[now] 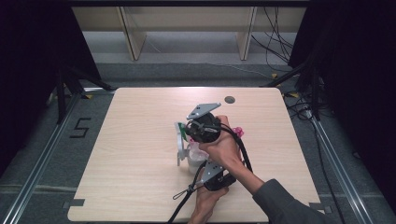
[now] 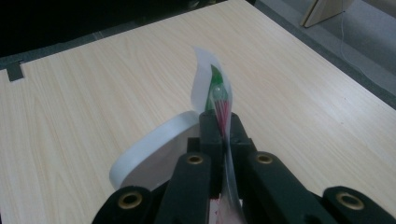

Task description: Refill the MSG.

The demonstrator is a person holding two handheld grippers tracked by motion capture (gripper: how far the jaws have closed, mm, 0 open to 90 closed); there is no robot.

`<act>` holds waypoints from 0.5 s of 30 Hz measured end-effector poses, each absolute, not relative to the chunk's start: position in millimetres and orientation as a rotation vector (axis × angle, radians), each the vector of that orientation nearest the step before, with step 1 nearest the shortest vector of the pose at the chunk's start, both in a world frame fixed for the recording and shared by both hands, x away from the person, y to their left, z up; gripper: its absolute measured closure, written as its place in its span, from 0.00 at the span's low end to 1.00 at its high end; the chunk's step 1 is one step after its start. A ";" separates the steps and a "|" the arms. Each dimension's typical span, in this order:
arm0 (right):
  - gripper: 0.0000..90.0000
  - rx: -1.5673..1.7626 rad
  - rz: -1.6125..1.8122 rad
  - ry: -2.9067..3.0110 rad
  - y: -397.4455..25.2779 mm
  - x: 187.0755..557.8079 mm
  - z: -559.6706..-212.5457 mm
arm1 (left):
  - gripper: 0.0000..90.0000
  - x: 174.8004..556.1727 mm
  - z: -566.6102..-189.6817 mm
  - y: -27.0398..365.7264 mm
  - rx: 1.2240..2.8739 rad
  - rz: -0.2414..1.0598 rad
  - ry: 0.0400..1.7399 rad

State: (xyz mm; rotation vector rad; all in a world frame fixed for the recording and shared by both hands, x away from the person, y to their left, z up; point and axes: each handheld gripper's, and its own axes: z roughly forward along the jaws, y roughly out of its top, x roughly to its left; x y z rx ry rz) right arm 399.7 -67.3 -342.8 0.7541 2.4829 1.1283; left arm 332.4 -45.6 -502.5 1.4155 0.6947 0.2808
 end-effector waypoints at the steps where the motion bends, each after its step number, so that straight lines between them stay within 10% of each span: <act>1: 1.00 0.772 1.127 2.486 -67.9 399.6 -341.4 | 0.83 332.6 -502.3 -44.8 1.420 0.286 0.691; 15: 1.00 0.749 1.114 2.492 -66.5 399.7 -341.0 | 0.83 332.9 -502.6 -44.8 1.410 0.291 0.688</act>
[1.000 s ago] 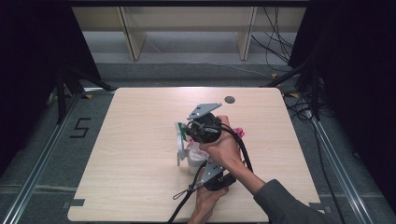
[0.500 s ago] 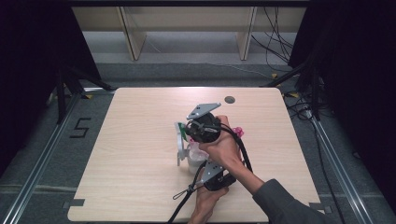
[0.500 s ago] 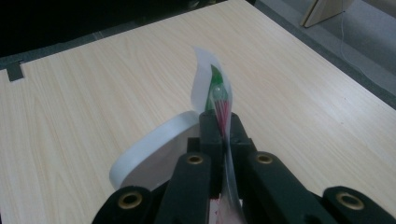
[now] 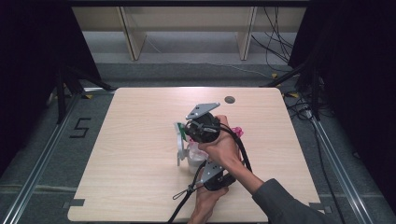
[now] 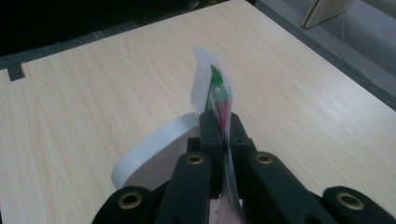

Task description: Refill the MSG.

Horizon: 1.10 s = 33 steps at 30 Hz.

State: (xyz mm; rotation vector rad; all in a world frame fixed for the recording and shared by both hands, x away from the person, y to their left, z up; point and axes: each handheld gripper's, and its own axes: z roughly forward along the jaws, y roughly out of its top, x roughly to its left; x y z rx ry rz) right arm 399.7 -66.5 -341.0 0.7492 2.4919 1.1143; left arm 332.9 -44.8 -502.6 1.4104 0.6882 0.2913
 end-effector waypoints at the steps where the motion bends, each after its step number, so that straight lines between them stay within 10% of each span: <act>1: 1.00 0.749 1.114 2.492 -66.5 399.7 -341.0 | 0.83 332.9 -502.6 -44.8 1.410 0.291 0.688; 33: 1.00 0.813 1.378 2.354 -111.7 388.9 -325.2 | 0.79 333.4 -506.3 -41.5 1.526 0.330 0.704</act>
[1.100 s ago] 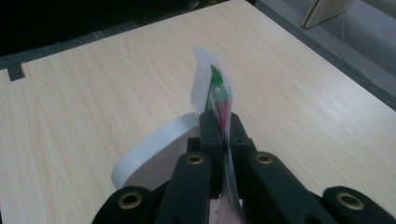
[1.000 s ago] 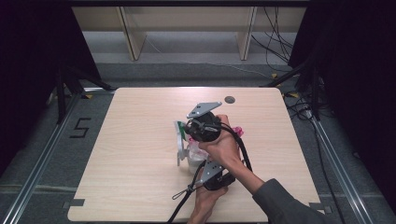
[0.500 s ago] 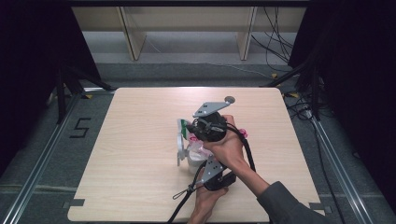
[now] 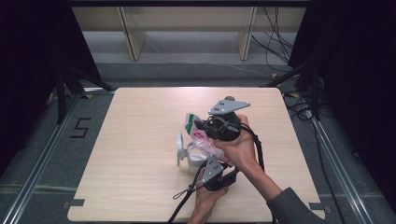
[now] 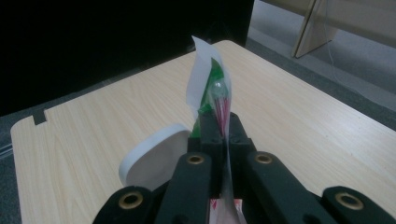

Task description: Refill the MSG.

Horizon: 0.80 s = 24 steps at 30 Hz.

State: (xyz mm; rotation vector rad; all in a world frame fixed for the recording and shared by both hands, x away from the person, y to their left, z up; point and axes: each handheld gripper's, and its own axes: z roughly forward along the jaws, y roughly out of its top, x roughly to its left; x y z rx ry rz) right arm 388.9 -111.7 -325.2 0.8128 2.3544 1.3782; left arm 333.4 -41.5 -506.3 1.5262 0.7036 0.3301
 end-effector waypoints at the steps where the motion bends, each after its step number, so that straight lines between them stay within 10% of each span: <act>1: 1.00 0.790 1.382 2.350 -113.8 389.6 -324.7 | 0.79 333.5 -506.7 -42.0 1.521 0.336 0.699; 24: 1.00 0.885 1.594 2.189 -167.5 372.4 -324.1 | 0.69 331.6 -509.0 -44.5 1.606 0.331 0.704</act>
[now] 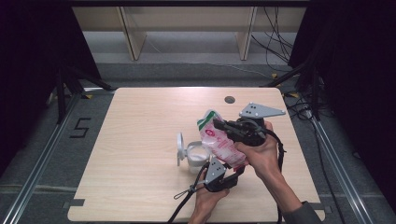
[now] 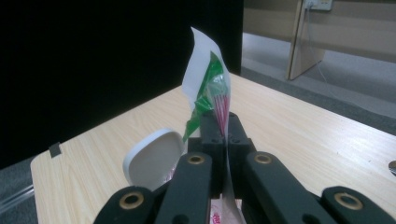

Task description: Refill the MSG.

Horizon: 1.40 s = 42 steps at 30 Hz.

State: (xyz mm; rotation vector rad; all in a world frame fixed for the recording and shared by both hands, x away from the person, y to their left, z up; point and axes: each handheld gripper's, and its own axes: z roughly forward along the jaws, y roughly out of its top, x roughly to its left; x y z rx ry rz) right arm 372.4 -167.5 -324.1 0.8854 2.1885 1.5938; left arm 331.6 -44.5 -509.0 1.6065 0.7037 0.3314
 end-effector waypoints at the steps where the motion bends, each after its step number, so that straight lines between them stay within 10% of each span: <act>1: 1.00 0.892 1.625 2.171 -172.4 371.4 -325.0 | 0.66 331.5 -509.2 -44.8 1.609 0.330 0.703; 17: 1.00 1.006 1.743 2.030 -213.0 361.6 -339.7 | 0.42 331.0 -511.0 -48.0 1.641 0.293 0.740; 42: 1.00 1.201 1.785 1.902 -250.5 358.5 -397.5 | 0.36 320.8 -504.7 -41.9 1.735 0.341 0.800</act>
